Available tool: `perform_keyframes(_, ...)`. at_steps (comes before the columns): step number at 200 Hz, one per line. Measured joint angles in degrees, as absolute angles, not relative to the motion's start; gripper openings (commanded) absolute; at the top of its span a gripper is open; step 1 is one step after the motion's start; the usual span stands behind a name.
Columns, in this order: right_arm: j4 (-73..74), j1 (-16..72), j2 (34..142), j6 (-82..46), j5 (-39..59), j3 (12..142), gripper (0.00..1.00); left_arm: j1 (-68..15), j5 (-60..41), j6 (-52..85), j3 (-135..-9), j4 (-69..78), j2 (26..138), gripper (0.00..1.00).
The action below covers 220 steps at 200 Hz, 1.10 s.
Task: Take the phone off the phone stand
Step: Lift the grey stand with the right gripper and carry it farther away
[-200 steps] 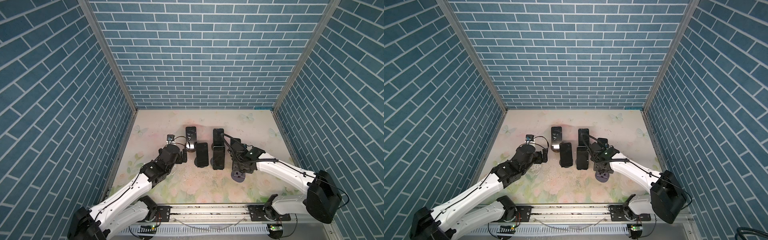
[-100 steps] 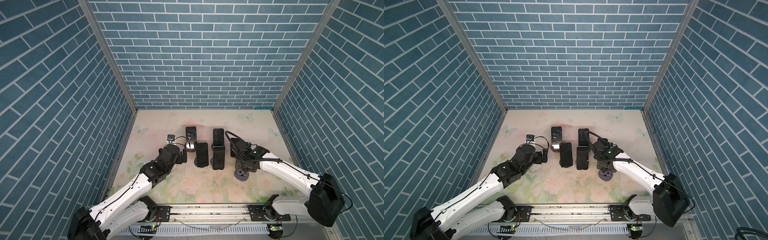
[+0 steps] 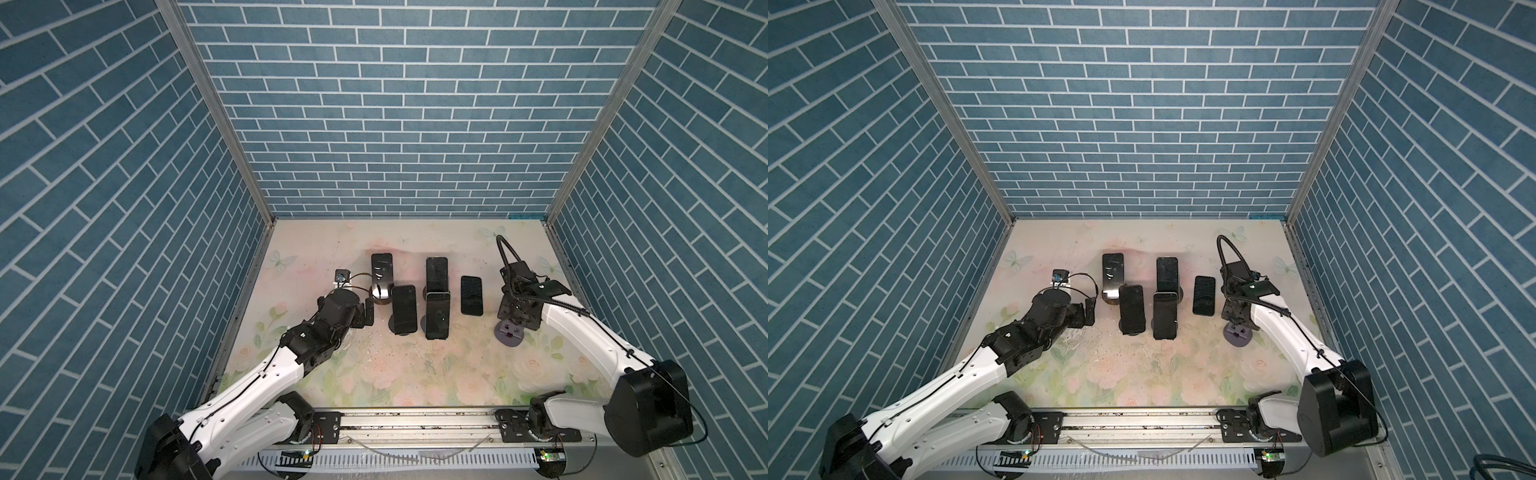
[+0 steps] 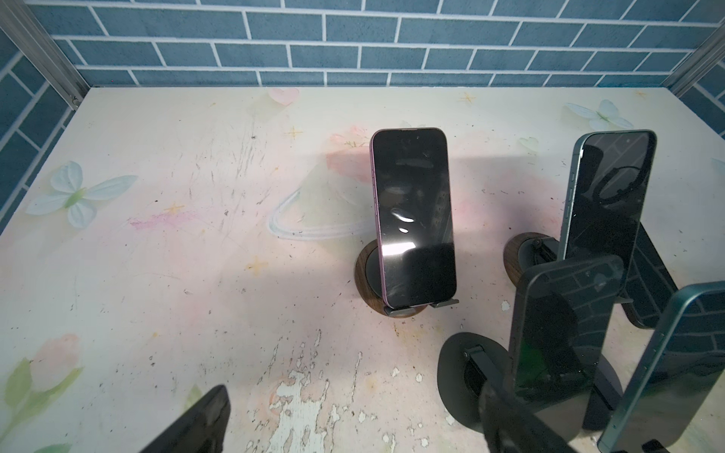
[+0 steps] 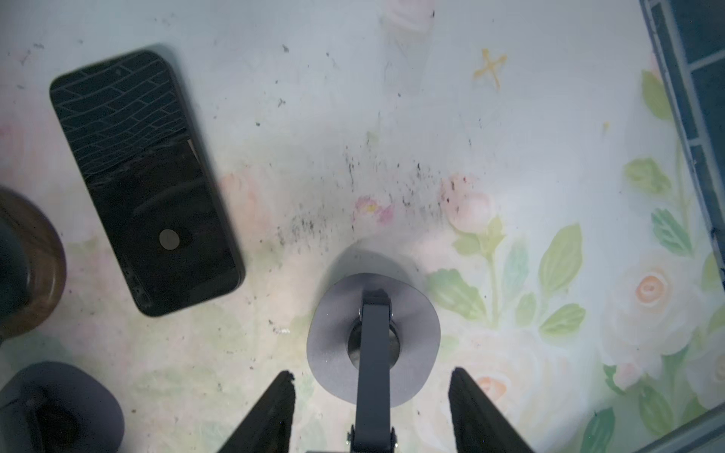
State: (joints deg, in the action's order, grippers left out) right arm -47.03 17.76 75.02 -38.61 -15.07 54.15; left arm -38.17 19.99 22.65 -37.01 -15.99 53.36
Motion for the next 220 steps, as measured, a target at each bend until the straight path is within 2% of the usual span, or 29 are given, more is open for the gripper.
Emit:
perform_keyframes(80,-39.6,8.2,90.2,-30.0,-9.8,69.4,0.53,-38.2,21.2,23.4,-37.0,-17.7,51.4,1.0)
perform_keyframes(159,-36.8,4.9,103.1,-24.6,-6.3,81.3,0.54,-38.2,22.4,24.5,-37.0,-20.8,50.3,1.0)
perform_keyframes(220,-36.9,4.5,108.7,-23.0,-5.1,83.9,0.57,-38.2,23.0,25.1,-37.0,-22.0,50.1,1.0)
